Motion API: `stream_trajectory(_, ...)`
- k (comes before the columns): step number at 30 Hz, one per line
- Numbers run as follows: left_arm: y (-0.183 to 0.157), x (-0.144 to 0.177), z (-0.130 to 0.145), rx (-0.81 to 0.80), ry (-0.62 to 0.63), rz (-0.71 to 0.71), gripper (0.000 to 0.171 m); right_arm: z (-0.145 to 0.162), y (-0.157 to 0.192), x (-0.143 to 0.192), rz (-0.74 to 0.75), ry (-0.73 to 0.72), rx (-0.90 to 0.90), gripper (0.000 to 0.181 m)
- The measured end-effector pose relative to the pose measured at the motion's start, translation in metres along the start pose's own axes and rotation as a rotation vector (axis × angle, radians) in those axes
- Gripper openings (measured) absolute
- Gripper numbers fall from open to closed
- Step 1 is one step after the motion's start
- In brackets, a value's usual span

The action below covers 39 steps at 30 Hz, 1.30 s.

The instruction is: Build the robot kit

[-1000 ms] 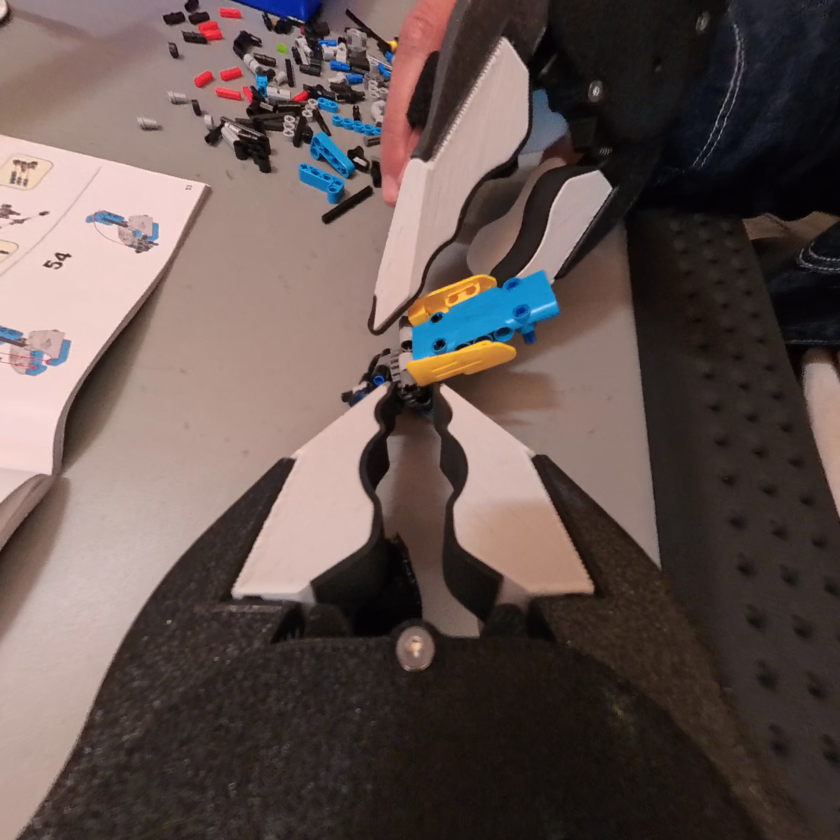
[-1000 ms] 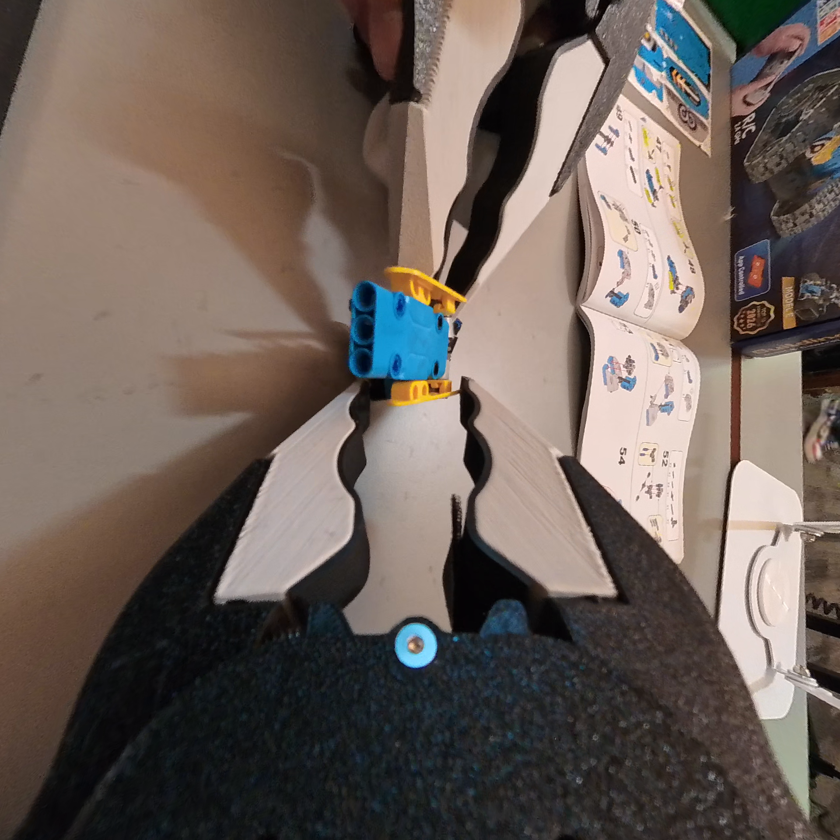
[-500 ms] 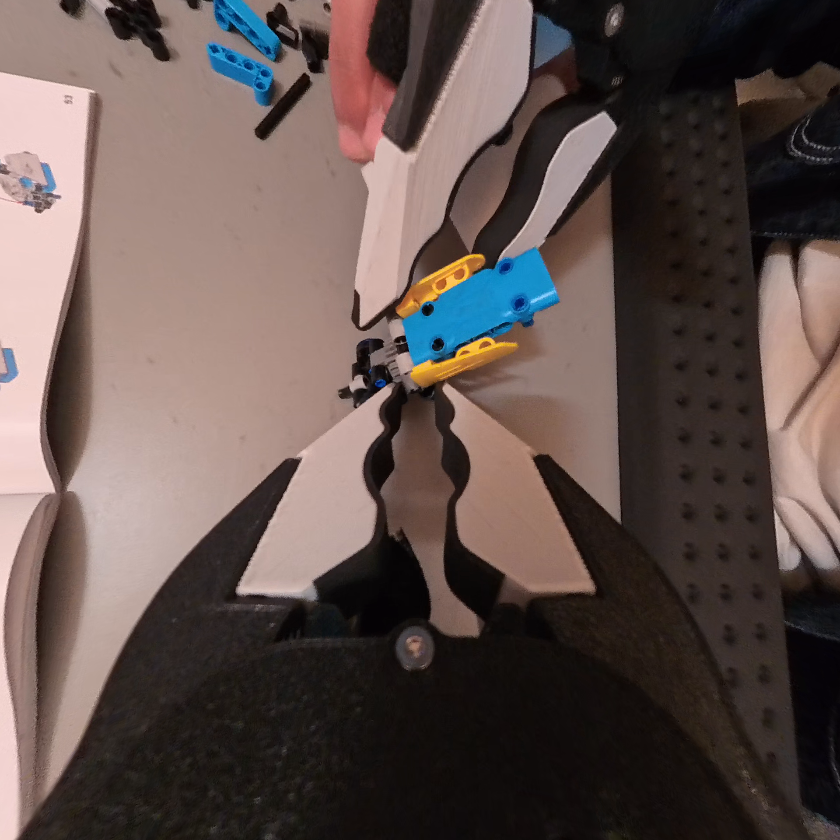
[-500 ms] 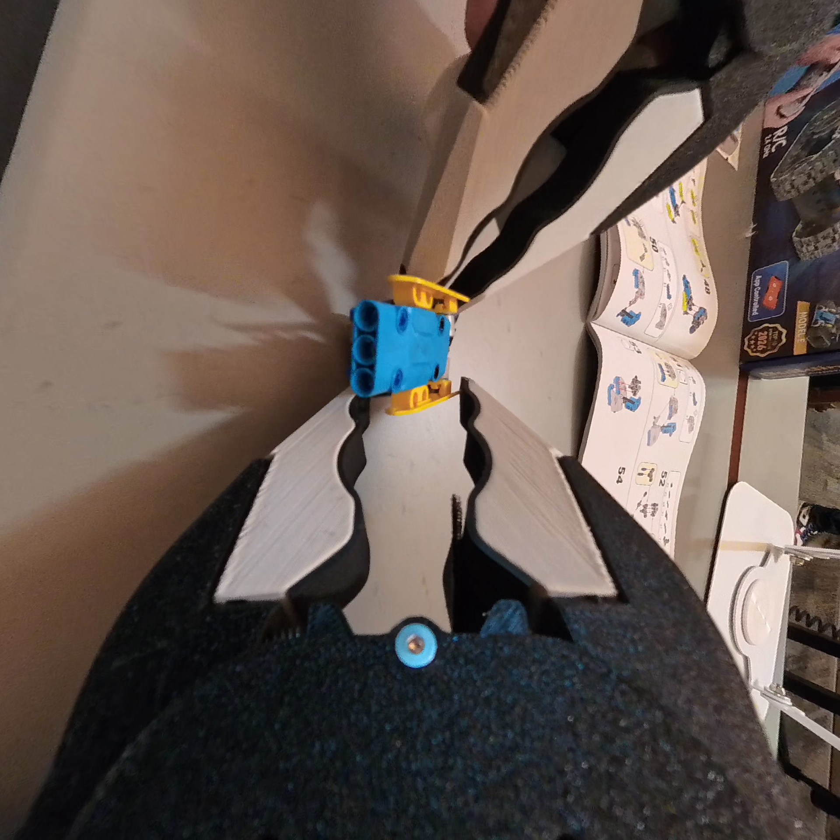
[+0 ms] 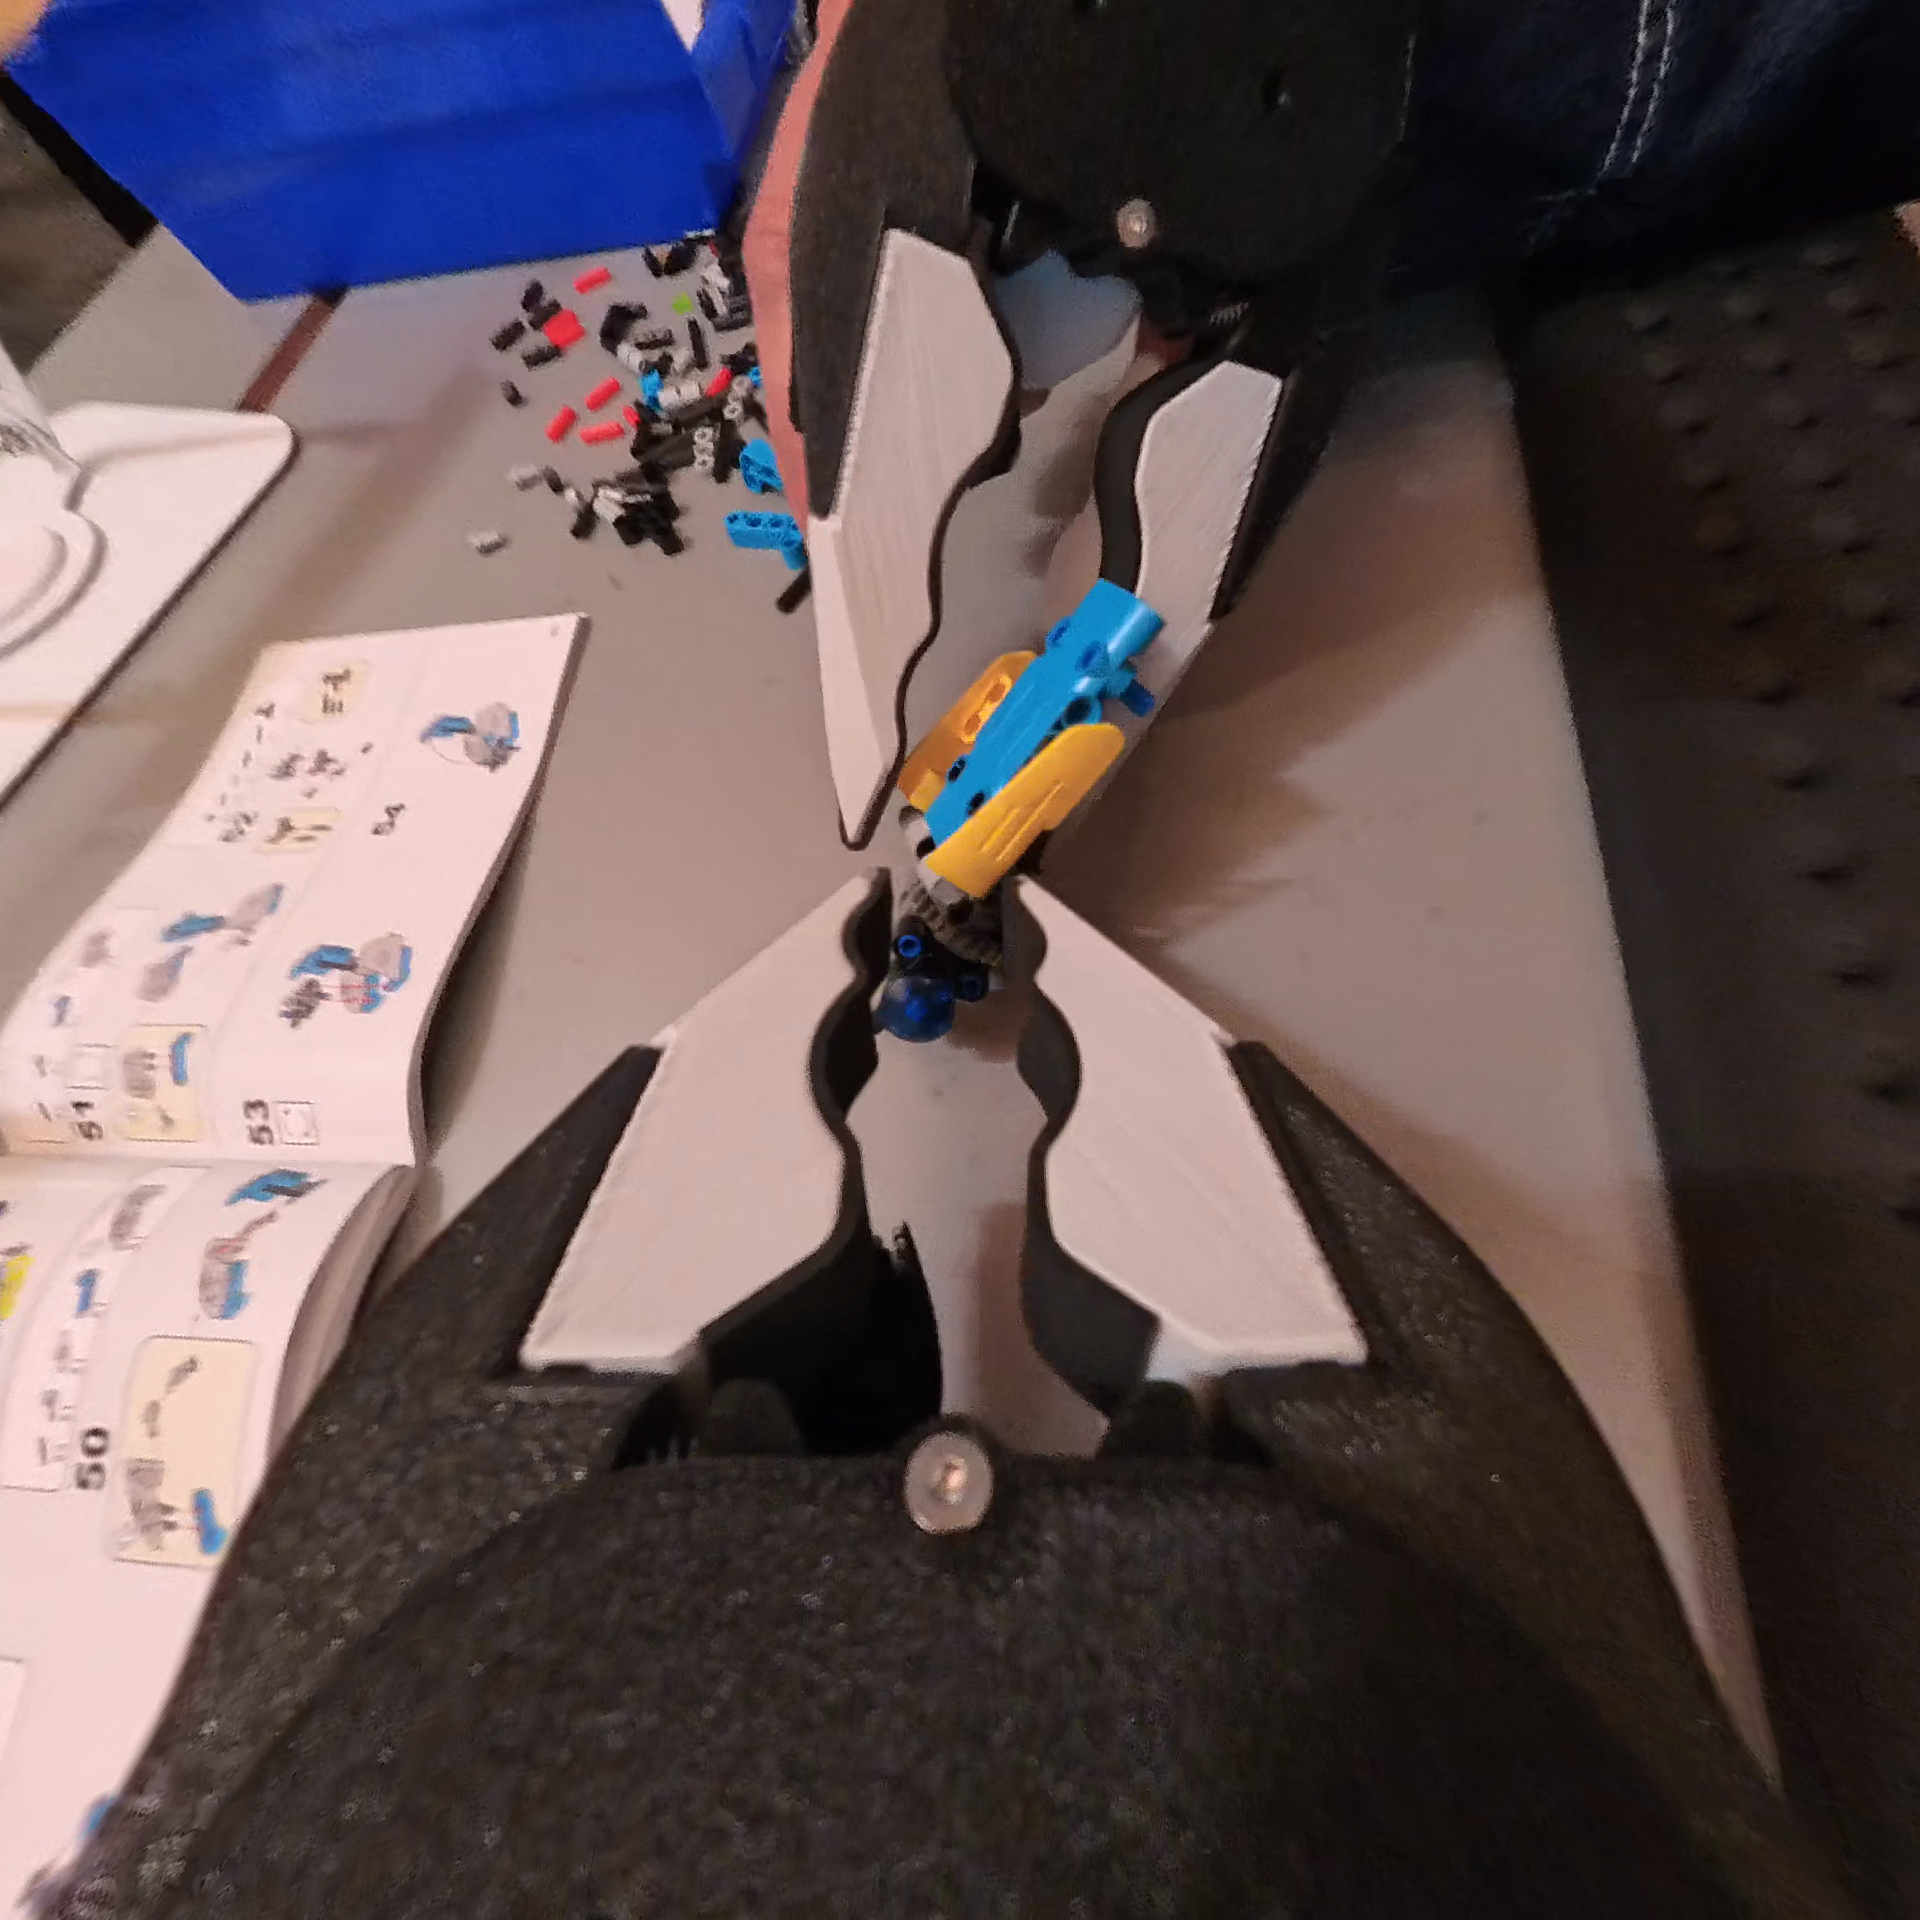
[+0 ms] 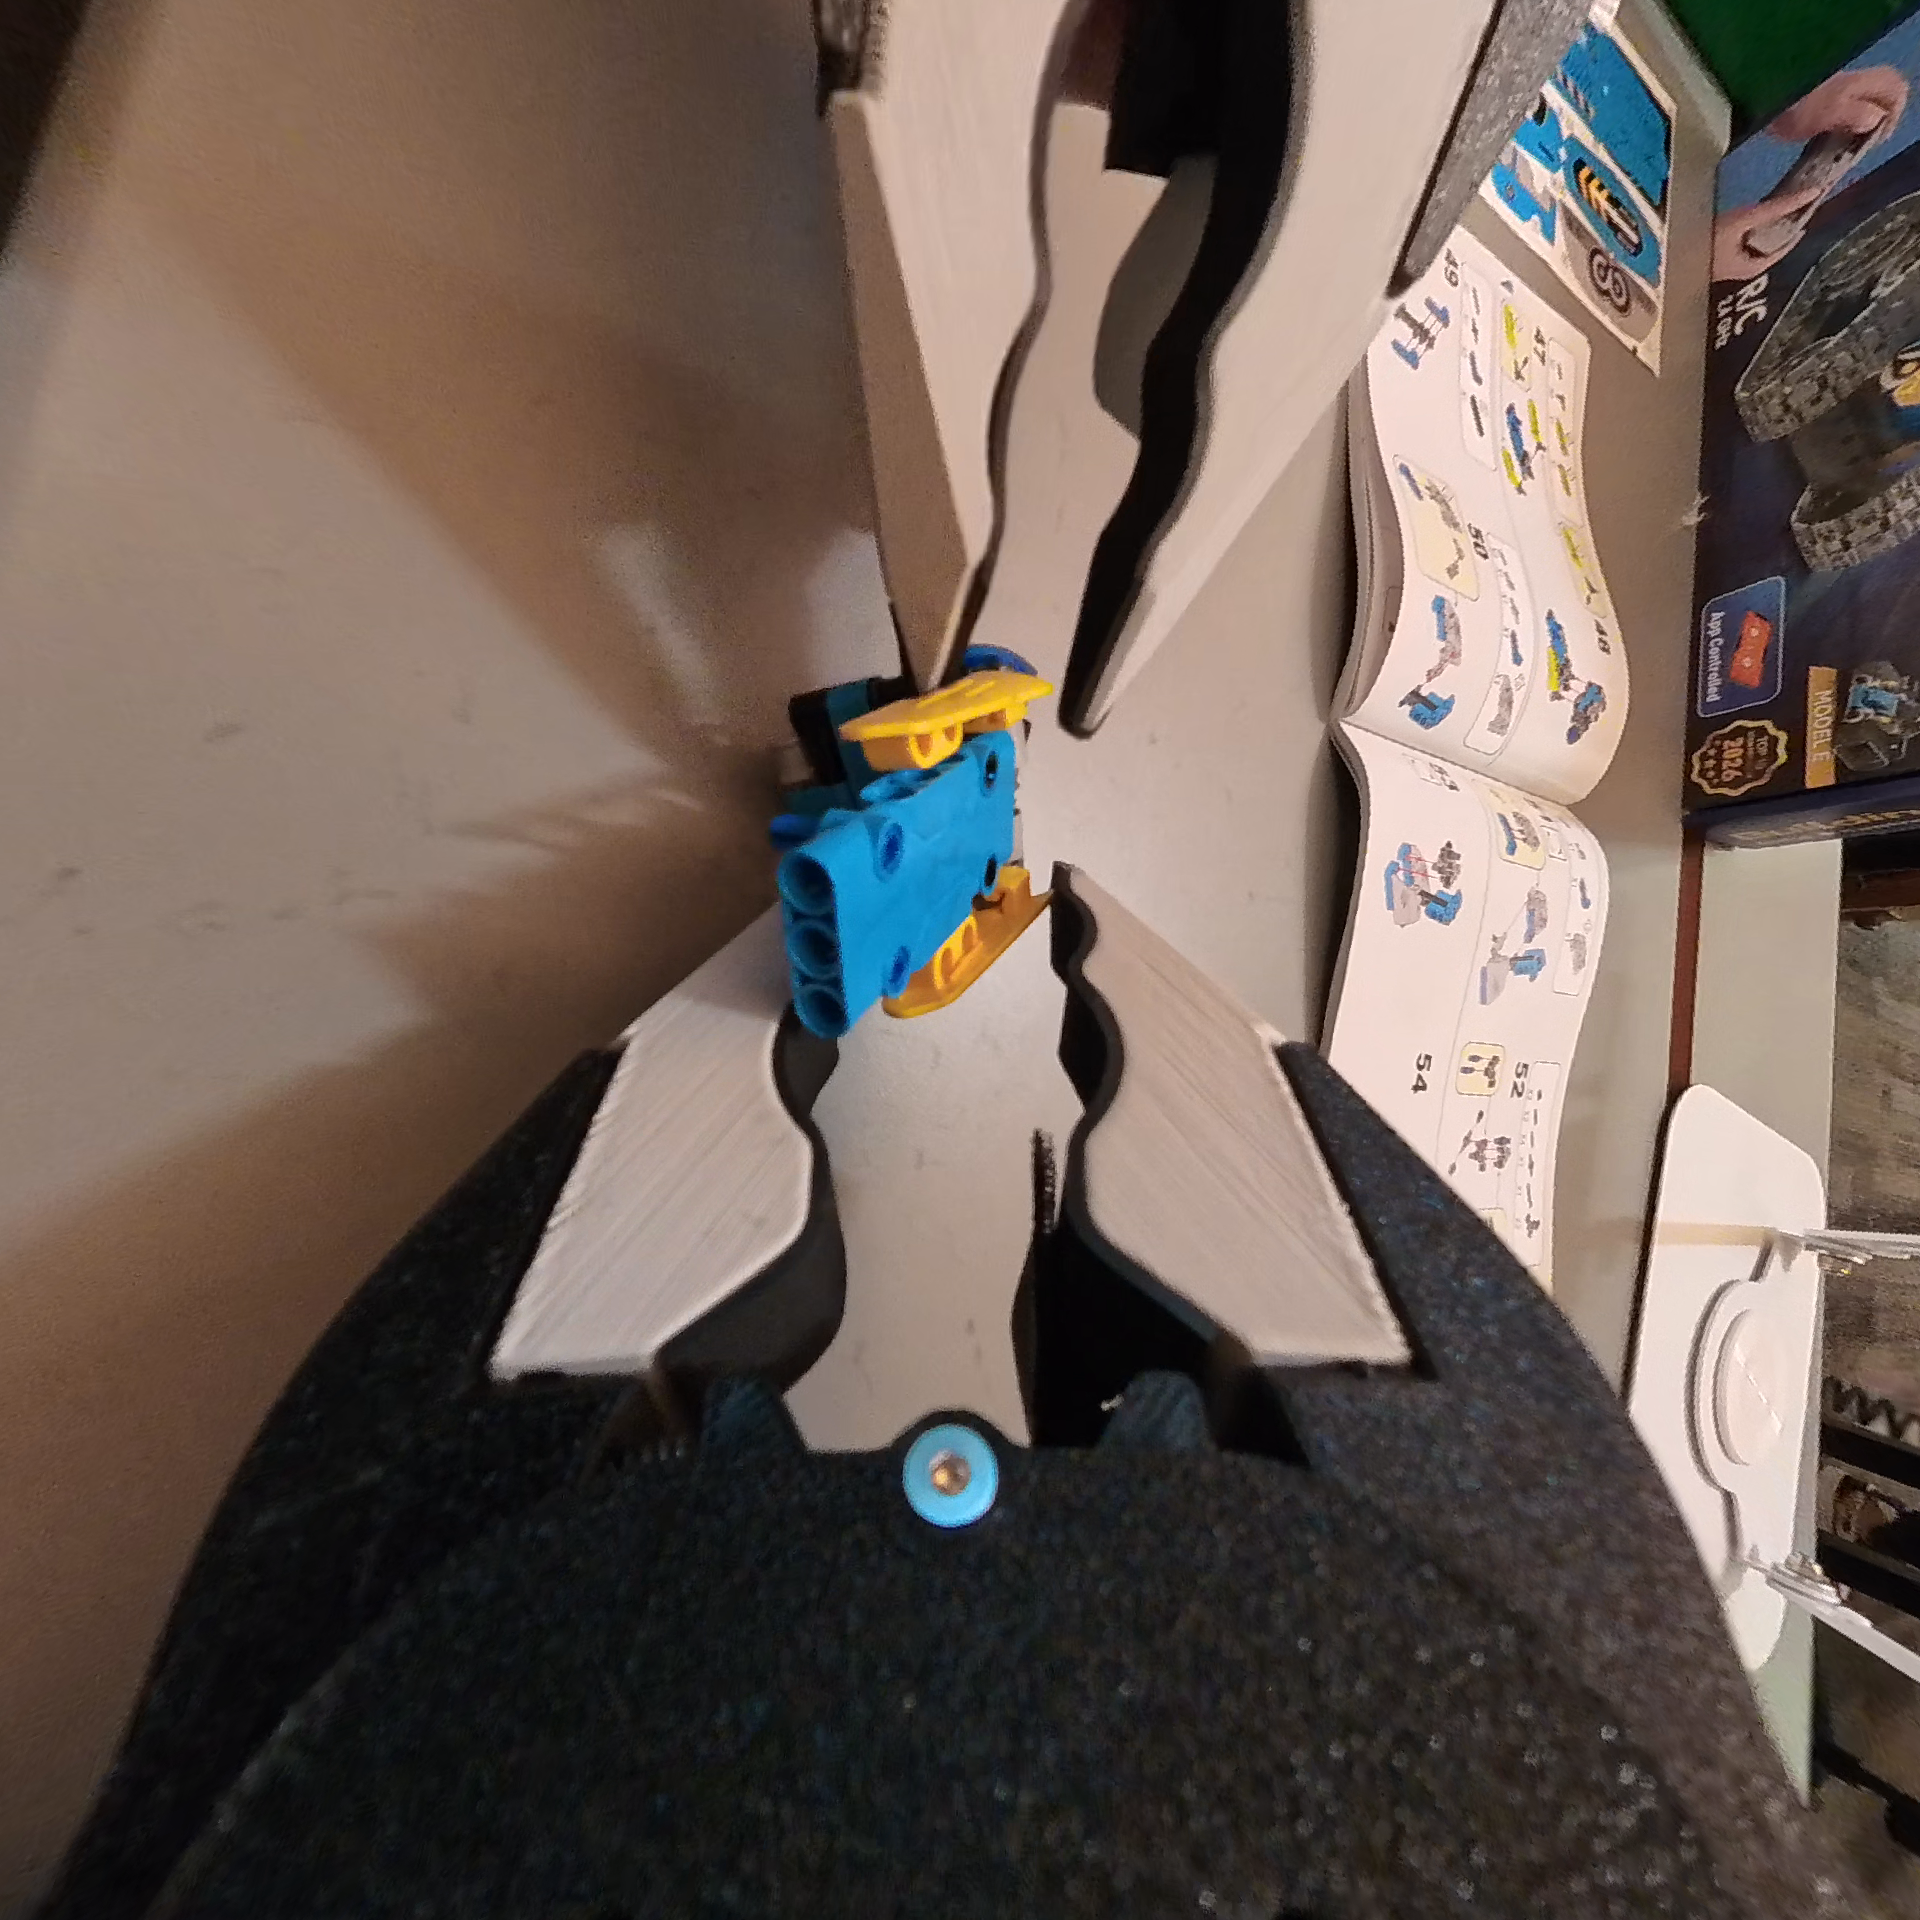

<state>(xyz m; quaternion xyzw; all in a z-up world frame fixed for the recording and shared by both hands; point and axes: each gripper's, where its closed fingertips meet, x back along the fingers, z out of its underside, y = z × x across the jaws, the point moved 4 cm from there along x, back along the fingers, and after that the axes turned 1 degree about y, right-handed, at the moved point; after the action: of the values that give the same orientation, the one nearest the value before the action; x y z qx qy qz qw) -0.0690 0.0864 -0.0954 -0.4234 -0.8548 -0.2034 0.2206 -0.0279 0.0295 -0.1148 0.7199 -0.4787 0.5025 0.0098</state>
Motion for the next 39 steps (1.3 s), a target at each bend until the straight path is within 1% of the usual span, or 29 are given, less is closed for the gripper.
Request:
stream_trajectory(2,-0.0017,-0.0008,0.0003,-0.021,0.004,0.025,0.013,0.0000,-0.0001,-0.0001,0.000,-0.002,0.000,0.040)
stream_trajectory(8,-0.0011,-0.0004,0.0004,-0.127,0.076,0.068,0.012,-0.0013,0.0002,-0.0003,0.003,-0.002,0.013,0.039)
stream_trajectory(13,0.0051,-0.0006,-0.0023,-0.080,0.131,0.203,0.011,-0.0009,0.0002,-0.0009,-0.006,-0.002,0.003,0.039)
stream_trajectory(22,0.0053,0.0012,-0.0004,-0.135,0.177,0.276,0.010,-0.0038,0.0018,-0.0008,-0.009,-0.014,0.017,0.039)
stream_trajectory(26,0.0039,0.0015,-0.0007,-0.132,0.200,0.317,0.010,-0.0049,0.0033,-0.0009,-0.018,-0.016,0.023,0.039)
stream_trajectory(32,0.0032,0.0033,0.0024,-0.197,0.218,0.326,0.010,-0.0077,0.0046,-0.0009,-0.019,-0.021,0.033,0.039)
stream_trajectory(35,0.0028,0.0027,0.0010,-0.185,0.227,0.334,0.010,-0.0071,0.0043,-0.0009,-0.020,-0.012,0.034,0.039)
stream_trajectory(37,0.0027,0.0025,0.0011,-0.196,0.215,0.317,0.010,-0.0067,0.0044,-0.0009,-0.018,-0.011,0.031,0.039)
stream_trajectory(39,0.0011,0.0026,0.0008,-0.171,0.191,0.290,0.011,-0.0060,0.0041,-0.0008,-0.015,-0.006,0.033,0.039)
